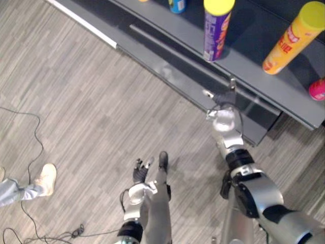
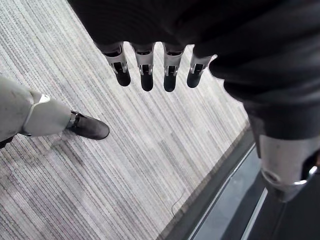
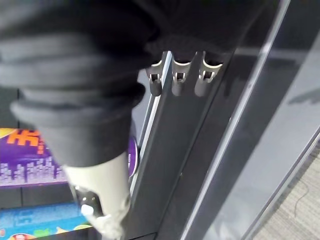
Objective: Put the gum and the chips on the shelf.
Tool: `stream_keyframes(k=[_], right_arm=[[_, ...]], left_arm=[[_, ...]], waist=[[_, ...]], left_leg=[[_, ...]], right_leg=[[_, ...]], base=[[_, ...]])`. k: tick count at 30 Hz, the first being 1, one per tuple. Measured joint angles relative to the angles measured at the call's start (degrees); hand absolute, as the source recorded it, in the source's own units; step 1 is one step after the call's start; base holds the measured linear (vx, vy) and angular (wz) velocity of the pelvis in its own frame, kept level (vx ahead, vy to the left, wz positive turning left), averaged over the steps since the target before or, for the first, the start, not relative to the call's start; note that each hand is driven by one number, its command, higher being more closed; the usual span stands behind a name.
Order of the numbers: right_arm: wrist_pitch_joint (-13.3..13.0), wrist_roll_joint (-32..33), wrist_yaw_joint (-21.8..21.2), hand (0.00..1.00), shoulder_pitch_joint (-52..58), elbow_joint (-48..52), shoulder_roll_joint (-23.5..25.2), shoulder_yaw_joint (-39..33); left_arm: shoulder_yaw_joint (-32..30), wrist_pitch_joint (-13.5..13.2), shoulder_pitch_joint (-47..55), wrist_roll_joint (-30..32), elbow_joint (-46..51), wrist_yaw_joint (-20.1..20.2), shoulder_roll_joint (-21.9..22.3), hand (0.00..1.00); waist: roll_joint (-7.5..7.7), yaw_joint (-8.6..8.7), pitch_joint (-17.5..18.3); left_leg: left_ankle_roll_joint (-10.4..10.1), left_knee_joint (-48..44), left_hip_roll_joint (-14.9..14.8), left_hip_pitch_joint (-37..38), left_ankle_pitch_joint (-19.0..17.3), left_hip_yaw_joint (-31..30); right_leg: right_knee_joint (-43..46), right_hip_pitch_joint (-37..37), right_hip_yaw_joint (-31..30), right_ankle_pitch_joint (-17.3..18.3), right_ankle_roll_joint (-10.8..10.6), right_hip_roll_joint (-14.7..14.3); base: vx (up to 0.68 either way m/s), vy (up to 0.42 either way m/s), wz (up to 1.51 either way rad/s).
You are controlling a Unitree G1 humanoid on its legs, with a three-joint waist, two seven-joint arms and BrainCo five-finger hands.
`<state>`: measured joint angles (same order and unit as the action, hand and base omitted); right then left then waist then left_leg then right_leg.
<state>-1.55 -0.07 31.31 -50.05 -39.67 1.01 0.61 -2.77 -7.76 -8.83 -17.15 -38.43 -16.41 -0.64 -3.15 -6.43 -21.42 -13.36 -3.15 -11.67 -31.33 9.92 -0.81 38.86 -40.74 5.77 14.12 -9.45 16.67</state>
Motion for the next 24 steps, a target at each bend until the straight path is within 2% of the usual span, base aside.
stream_keyframes(k=[5, 10, 19, 24], right_arm=[[-0.2, 0.0, -0.6, 0.0, 1.0, 3.8, 0.2, 2.1], [-0.3, 0.0, -1.8, 0.0, 2.3, 6.3, 1.3, 2.2], [-0.4, 0.1, -2.4, 0.0, 2.9, 7.8, 1.3, 2.2], [-0.4, 0.2, -5.9, 0.0, 2.9, 7.8, 1.3, 4.9]], left_arm=[[-0.7, 0.8, 0.0, 0.0, 0.0, -0.8, 0.3, 0.0], [-2.0, 0.8, 0.0, 0.0, -0.1, -0.9, 0.4, 0.0], [-2.1, 0.8, 0.0, 0.1, -0.2, -0.9, 0.4, 0.0], [-2.1, 0.8, 0.0, 0.1, -0.3, -0.8, 0.5, 0.0]], waist=[[0.26, 0.03, 0.0], [1.38, 0.06, 0.2], [1.51, 0.09, 0.1], [1.52, 0.11, 0.1]], left_leg=[[0.0, 0.2, -0.1, 0.0, 0.0, 0.1], [0.0, 0.9, -0.3, 0.5, 0.0, 0.3], [0.0, 1.1, -0.3, 0.7, 0.0, 0.3], [0.0, 1.1, -0.3, 0.7, 0.0, 0.3]], right_leg=[[-0.3, 0.0, 0.0, 0.0, 0.0, -0.2], [-0.6, 0.2, -0.1, 0.0, 0.0, -0.3], [-0.8, 0.4, 0.0, 0.0, 0.0, -0.4], [-0.8, 0.4, 0.1, 0.0, 0.0, -0.4]], base=[[0.05, -0.058, -0.02], [0.06, -0.063, -0.02], [0.05, -0.058, 0.0], [0.04, -0.059, 0.0]])
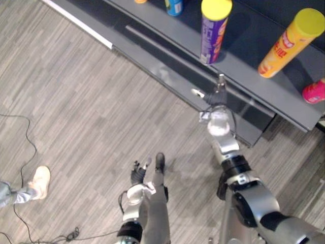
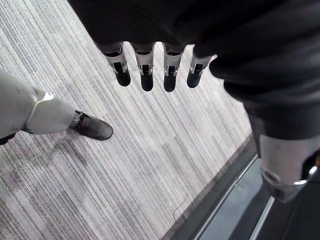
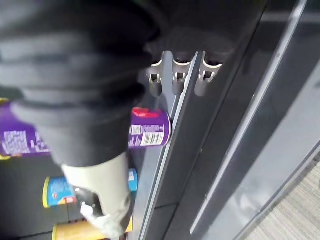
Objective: Put the gum and the chips on the shelf.
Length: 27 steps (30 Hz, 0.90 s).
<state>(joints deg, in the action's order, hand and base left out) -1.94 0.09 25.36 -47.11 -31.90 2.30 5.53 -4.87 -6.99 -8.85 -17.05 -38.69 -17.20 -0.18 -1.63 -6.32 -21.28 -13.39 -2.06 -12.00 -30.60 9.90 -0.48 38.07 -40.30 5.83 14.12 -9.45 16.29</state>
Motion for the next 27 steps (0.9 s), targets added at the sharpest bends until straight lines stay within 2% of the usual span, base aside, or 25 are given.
stream_keyframes(k=[8, 10, 21, 27], right_arm=[[-0.3, 3.4, -4.6, 0.0, 0.0, -0.1, 0.9, 4.7], [-1.3, 5.6, -6.0, 0.0, 0.0, -0.2, 0.9, 6.0], [-2.1, 10.7, -10.0, 0.0, -2.0, -2.0, 0.9, 8.3], [-2.3, 16.3, -12.2, 0.0, -4.6, -2.8, 0.9, 8.3]], left_arm=[[-0.4, 0.0, 0.0, 0.0, -0.5, 0.2, 0.0, 0.0], [-1.2, 0.0, 0.0, 0.0, -0.8, 0.8, 0.0, 0.0], [-1.8, 0.1, 0.1, 0.0, -2.7, 3.1, -0.1, 0.0], [-2.3, 0.1, 0.1, 0.0, -2.7, 4.6, -0.3, 0.0]], waist=[[0.73, 0.03, 0.2], [1.2, 0.02, 0.3], [1.28, -0.04, 0.3], [1.28, -0.14, 0.3]], left_leg=[[0.0, 0.2, 0.0, 0.4, 0.0, 0.0], [0.0, 0.9, 0.0, 0.9, 0.0, 0.0], [0.1, 0.9, 0.4, 0.9, 0.1, -0.1], [0.1, 1.0, 0.4, 0.9, 0.1, -0.1]], right_leg=[[0.0, 0.3, 0.1, 0.0, 0.0, 0.0], [0.0, 0.5, 0.0, 0.0, 0.0, 0.1], [0.1, 0.6, 0.3, 0.0, 0.0, 0.5], [0.1, 0.6, 0.3, 0.0, 0.0, 0.6]], base=[[0.02, -0.032, 0.0], [0.04, -0.054, -0.01], [0.01, -0.018, 0.01], [0.0, 0.0, 0.0]])
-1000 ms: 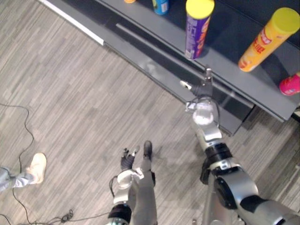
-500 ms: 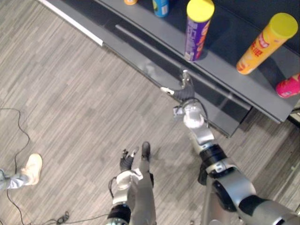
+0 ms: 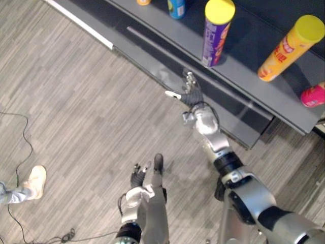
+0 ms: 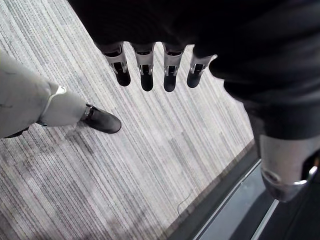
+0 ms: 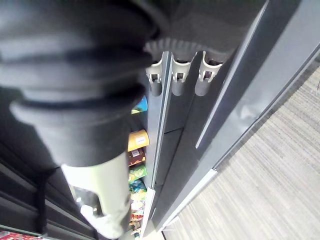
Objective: Put the gum and the chips on the shelf.
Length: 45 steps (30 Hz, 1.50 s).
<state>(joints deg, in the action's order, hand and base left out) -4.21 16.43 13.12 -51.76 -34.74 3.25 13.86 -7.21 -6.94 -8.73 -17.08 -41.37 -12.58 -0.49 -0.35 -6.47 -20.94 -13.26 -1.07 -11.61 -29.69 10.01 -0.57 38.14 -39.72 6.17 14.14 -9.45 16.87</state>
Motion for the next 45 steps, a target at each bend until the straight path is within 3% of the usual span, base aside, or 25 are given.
stream_keyframes(k=[22, 29, 38, 45], right_arm=[[-0.3, -0.1, -1.4, 0.0, -5.6, -3.5, 0.0, 0.1], [-0.4, -0.3, -0.2, 0.0, -7.4, -4.4, 0.2, 0.6], [-1.5, -3.0, 1.0, 0.0, -11.6, -4.5, 4.7, 5.4], [-1.5, -6.0, 3.7, 0.0, -13.3, -5.2, 5.1, 6.7]], left_arm=[[-1.2, 0.0, -0.1, -0.1, 0.0, 1.7, -0.6, 0.0], [-2.3, -0.1, -0.7, -0.3, -0.1, 1.6, -0.9, 0.0], [-3.7, 0.0, -2.4, -0.6, -2.2, 1.4, -0.9, 0.0], [-4.8, -0.1, -4.6, -0.7, -2.1, -0.7, -1.0, 0.0]], waist=[[-0.02, -0.29, 0.0], [-0.03, -1.6, 0.0], [-0.15, -1.61, 0.1], [-0.16, -1.65, 0.1]], left_leg=[[-0.4, -0.1, 0.0, -1.0, -0.3, -0.1], [0.0, -0.5, 0.0, -2.3, 0.0, -0.3], [-0.1, -0.6, -0.1, -3.5, -0.1, -0.4], [-0.2, -0.1, 0.2, -5.2, 0.5, -0.2]], right_leg=[[0.1, -0.8, 0.2, 0.0, 0.0, 0.0], [0.9, -2.0, 0.3, 0.1, 0.1, 0.1], [1.2, -3.4, 0.4, 0.3, 0.4, 0.2], [2.4, -6.1, -0.3, 0.3, 0.5, 0.3]], base=[[0.0, 0.0, 0.0], [0.06, -0.067, 0.01], [0.04, -0.074, 0.01], [0.04, -0.075, 0.0]])
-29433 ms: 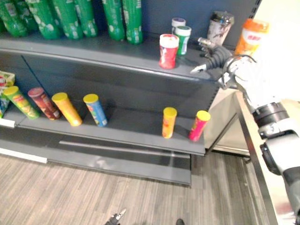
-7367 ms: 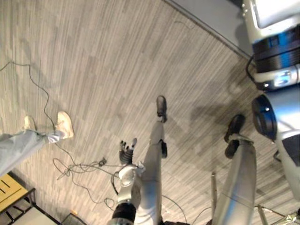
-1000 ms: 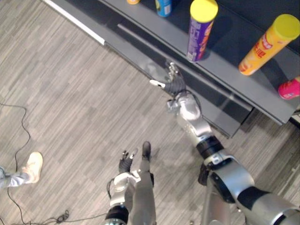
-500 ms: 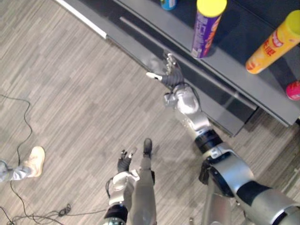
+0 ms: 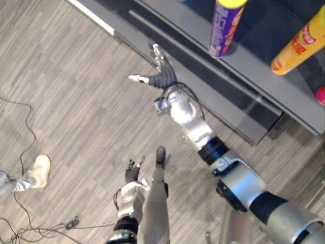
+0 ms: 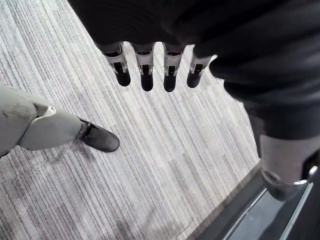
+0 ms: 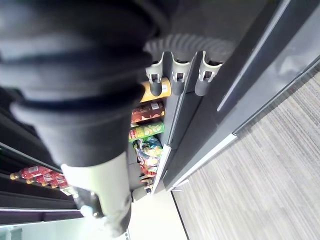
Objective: Put the gum and the chips on the shelf.
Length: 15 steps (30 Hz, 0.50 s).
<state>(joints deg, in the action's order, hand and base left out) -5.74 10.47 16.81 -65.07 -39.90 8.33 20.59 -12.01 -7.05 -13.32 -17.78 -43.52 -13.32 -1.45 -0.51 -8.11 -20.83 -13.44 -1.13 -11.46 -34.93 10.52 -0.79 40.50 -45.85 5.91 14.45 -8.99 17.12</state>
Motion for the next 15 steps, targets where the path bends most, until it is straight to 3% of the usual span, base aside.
stream_keyframes(k=[15], right_arm=[[0.5, -5.5, 4.7, 0.0, -4.5, -1.6, 0.0, -0.1]], left_arm=[[-1.8, 0.0, -1.1, -0.1, -0.1, -1.8, 0.0, 0.0]], waist=[[-0.01, 0.01, 0.0]], left_leg=[[-0.1, 2.4, 0.0, -1.6, 1.6, 0.0]], right_leg=[[0.9, -3.2, -0.2, 0.1, 0.2, 0.0]], base=[[0.04, -0.079, 0.01]])
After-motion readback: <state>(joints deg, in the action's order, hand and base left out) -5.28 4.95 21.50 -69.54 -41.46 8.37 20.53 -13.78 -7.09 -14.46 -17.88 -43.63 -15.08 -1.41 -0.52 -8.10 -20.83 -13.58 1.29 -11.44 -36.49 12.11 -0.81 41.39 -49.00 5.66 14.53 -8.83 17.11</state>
